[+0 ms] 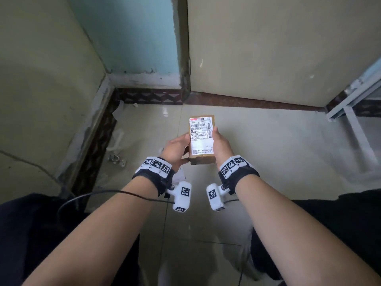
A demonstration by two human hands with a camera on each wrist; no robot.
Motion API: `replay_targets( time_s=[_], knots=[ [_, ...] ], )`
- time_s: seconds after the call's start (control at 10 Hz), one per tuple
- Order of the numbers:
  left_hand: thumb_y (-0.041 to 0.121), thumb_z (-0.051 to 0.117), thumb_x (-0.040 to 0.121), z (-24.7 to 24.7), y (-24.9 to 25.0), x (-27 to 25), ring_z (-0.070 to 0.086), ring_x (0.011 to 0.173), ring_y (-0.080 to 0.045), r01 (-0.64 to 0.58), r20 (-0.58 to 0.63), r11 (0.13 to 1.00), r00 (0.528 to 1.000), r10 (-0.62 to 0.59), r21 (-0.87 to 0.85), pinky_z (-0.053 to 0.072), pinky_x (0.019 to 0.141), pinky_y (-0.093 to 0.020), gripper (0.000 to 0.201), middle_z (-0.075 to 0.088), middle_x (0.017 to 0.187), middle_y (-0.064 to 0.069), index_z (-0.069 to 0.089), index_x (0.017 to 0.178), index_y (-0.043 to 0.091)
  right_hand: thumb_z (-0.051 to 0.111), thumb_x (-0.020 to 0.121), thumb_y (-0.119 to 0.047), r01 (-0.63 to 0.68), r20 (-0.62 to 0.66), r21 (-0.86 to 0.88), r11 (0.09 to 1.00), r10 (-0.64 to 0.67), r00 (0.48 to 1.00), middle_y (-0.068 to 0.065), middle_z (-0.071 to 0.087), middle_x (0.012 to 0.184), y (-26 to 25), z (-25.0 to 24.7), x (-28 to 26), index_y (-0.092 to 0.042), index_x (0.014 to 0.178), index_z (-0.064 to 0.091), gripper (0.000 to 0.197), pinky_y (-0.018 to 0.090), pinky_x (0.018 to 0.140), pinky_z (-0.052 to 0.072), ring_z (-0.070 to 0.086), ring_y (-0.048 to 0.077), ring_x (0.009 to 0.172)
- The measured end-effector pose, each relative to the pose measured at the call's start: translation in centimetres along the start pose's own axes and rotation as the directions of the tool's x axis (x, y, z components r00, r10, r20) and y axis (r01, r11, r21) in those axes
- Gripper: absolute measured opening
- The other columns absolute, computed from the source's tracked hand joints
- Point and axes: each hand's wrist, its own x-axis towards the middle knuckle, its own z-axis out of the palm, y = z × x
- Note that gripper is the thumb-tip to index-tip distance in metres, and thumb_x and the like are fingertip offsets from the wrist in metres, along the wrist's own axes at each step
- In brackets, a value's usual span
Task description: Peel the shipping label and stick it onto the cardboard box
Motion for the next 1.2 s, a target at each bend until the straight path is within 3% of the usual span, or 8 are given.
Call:
replay_targets(
  time_s=[0.1,0.3,0.7,0.8,0.9,1.0,1.1,1.2],
  knots=[
    [0.036,0.056,0.099,-0.9,-3.0,1.7,0.065,0.118,-0.028,0.073,0.003,0.996,0.997,-0.073,0.047,0.055,0.092,-0.05,0.029,0.074,0.117,-0.002,0.072,0.12,0.024,0.044,0.106,-0.061,-0.095,0.043,-0.015,0.995,0.096,0.995,0.003,0.083,0.106,3.6,-1.2,2.6,-0.029,0.108,0.078,0.047,0.042,0.099,0.059,0.079,0.031,0.105],
    [0.025,0.052,0.103,-1.0,-7.5,4.0,0.069,0.105,-0.027,0.15,-0.004,0.989,0.989,-0.15,0.013,0.059,0.067,-0.034,0.029,0.074,0.118,-0.007,0.068,0.126,0.017,0.051,0.103,-0.055,-0.186,0.116,0.025,0.982,0.182,0.977,0.008,0.081,0.117,8.5,-2.1,5.3,-0.028,0.122,0.075,0.041,0.052,0.103,0.058,0.078,0.033,0.109],
    [0.025,0.059,0.099,-0.5,-14.0,10.1,0.073,0.1,-0.029,0.246,-0.119,0.969,0.963,-0.24,0.032,0.059,0.077,-0.057,0.026,0.078,0.105,-0.006,0.073,0.118,0.016,0.04,0.09,-0.067,-0.228,0.039,-0.208,0.951,0.241,0.97,0.001,0.082,0.107,14.0,-3.6,10.3,-0.037,0.099,0.074,0.046,0.052,0.106,0.056,0.077,0.029,0.105],
    [0.024,0.061,0.097,-1.0,-14.8,10.5,0.072,0.102,-0.028,0.257,-0.106,0.966,0.962,-0.253,0.025,0.06,0.076,-0.054,0.026,0.078,0.106,-0.005,0.073,0.118,0.017,0.036,0.114,-0.038,-0.232,0.022,-0.202,0.951,0.241,0.97,0.006,0.077,0.114,13.3,-3.1,9.4,-0.021,0.118,0.07,0.039,0.028,0.084,0.061,0.075,0.027,0.1],
    [0.025,0.063,0.097,-1.1,-15.4,10.6,0.073,0.101,-0.024,0.252,-0.085,0.967,0.965,-0.249,0.026,0.061,0.076,-0.051,0.026,0.078,0.107,-0.003,0.073,0.119,0.018,0.029,0.118,-0.033,-0.238,-0.004,-0.197,0.951,0.242,0.97,0.01,0.073,0.127,14.0,-3.2,9.2,-0.013,0.137,0.064,0.044,0.019,0.065,0.051,0.071,0.023,0.099],
    [0.023,0.058,0.099,-1.3,-15.9,11.1,0.072,0.096,-0.024,0.25,-0.111,0.967,0.963,-0.245,0.036,0.06,0.083,-0.045,0.025,0.078,0.105,-0.003,0.075,0.116,0.019,0.026,0.118,-0.035,-0.233,-0.008,-0.214,0.949,0.236,0.972,0.014,0.071,0.135,14.2,-3.2,9.4,-0.013,0.138,0.064,0.048,0.024,0.076,0.049,0.067,0.023,0.105],
    [0.023,0.057,0.097,-1.3,-15.3,10.7,0.063,0.065,-0.012,0.196,-0.203,0.971,0.965,-0.166,0.14,0.049,0.064,-0.019,0.023,0.075,0.071,0.005,0.08,0.1,0.021,0.024,0.117,-0.04,-0.215,-0.08,-0.307,0.927,0.2,0.976,0.015,0.065,0.145,13.2,-3.4,8.5,-0.01,0.144,0.06,0.054,0.024,0.097,0.041,0.065,0.026,0.118],
    [0.021,0.055,0.096,-1.1,-14.2,10.3,0.048,0.052,-0.012,0.12,-0.228,0.981,0.97,-0.082,0.156,0.035,0.054,-0.017,0.032,0.06,0.059,0.009,0.072,0.07,0.027,0.025,0.115,-0.049,-0.206,-0.184,-0.282,0.937,0.158,0.97,0.009,0.044,0.166,11.6,-4.0,8.3,-0.011,0.159,0.044,0.062,0.035,0.126,0.028,0.042,0.028,0.154]
  ],
)
